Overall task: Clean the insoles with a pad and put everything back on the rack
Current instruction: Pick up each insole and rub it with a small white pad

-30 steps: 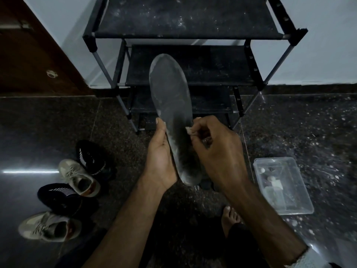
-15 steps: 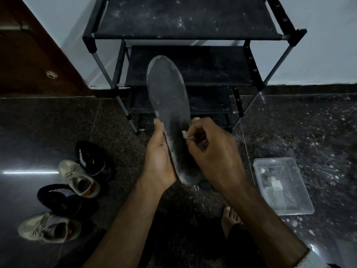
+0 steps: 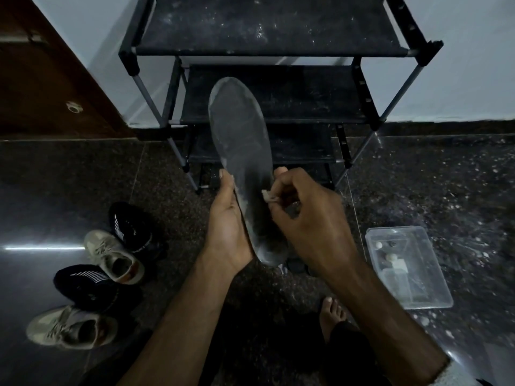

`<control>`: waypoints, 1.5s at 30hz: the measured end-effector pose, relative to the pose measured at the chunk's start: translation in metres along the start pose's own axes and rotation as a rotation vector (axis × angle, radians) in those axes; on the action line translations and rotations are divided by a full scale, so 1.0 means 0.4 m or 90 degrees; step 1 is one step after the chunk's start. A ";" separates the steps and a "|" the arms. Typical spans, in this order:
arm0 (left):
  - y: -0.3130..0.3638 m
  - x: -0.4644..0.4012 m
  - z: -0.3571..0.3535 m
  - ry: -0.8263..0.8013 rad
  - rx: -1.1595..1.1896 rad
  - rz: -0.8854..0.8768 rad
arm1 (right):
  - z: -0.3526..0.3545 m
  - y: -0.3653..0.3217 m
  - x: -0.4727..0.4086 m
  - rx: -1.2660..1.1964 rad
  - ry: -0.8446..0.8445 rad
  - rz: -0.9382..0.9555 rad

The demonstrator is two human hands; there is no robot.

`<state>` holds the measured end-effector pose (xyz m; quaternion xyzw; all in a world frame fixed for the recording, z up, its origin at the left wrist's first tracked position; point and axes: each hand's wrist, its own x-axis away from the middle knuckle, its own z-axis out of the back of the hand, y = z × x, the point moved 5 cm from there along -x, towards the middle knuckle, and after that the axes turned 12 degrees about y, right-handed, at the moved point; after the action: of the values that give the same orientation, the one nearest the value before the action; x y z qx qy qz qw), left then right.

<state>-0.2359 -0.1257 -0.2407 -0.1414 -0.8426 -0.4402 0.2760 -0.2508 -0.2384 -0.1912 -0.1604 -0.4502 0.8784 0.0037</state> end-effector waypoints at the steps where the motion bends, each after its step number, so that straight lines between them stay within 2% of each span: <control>1: -0.002 0.001 -0.004 -0.011 0.017 0.032 | -0.005 -0.010 0.003 -0.026 -0.027 0.008; 2: -0.005 -0.001 -0.004 -0.015 0.035 0.061 | -0.013 -0.023 0.008 -0.061 -0.067 0.019; 5: -0.004 -0.022 0.018 -0.011 0.070 0.057 | -0.032 -0.052 0.022 -0.120 -0.164 0.045; 8: -0.017 -0.020 0.012 -0.036 0.057 0.041 | -0.021 -0.031 0.012 -0.077 -0.096 0.029; 11: -0.018 -0.031 0.013 -0.013 0.006 -0.031 | -0.003 0.003 0.000 -0.050 -0.023 -0.024; 13: -0.007 -0.034 0.012 -0.022 0.007 0.005 | -0.003 0.008 0.001 -0.065 -0.017 -0.041; 16: -0.002 -0.032 0.006 -0.064 0.092 0.103 | -0.002 0.012 0.003 -0.121 -0.009 -0.095; 19: -0.003 -0.028 0.005 -0.091 0.126 0.078 | 0.002 0.027 0.001 -0.162 -0.024 -0.158; 24: 0.001 -0.034 0.008 -0.071 0.129 0.054 | 0.002 0.026 -0.001 -0.170 -0.076 -0.160; 31: -0.006 -0.015 -0.011 -0.137 0.136 0.070 | 0.007 0.032 -0.004 -0.232 0.023 -0.189; 36: -0.016 -0.011 -0.012 -0.140 0.113 0.064 | 0.010 0.032 -0.004 -0.280 0.063 -0.192; 39: -0.011 -0.017 -0.008 -0.116 0.137 0.078 | 0.007 0.022 0.002 -0.214 0.032 -0.152; 45: -0.012 -0.014 -0.010 -0.081 0.143 0.082 | -0.006 -0.008 0.014 -0.023 0.033 0.028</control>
<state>-0.2323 -0.1316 -0.2454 -0.1907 -0.8917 -0.3145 0.2637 -0.2558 -0.2338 -0.1917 -0.1931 -0.4621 0.8655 -0.0067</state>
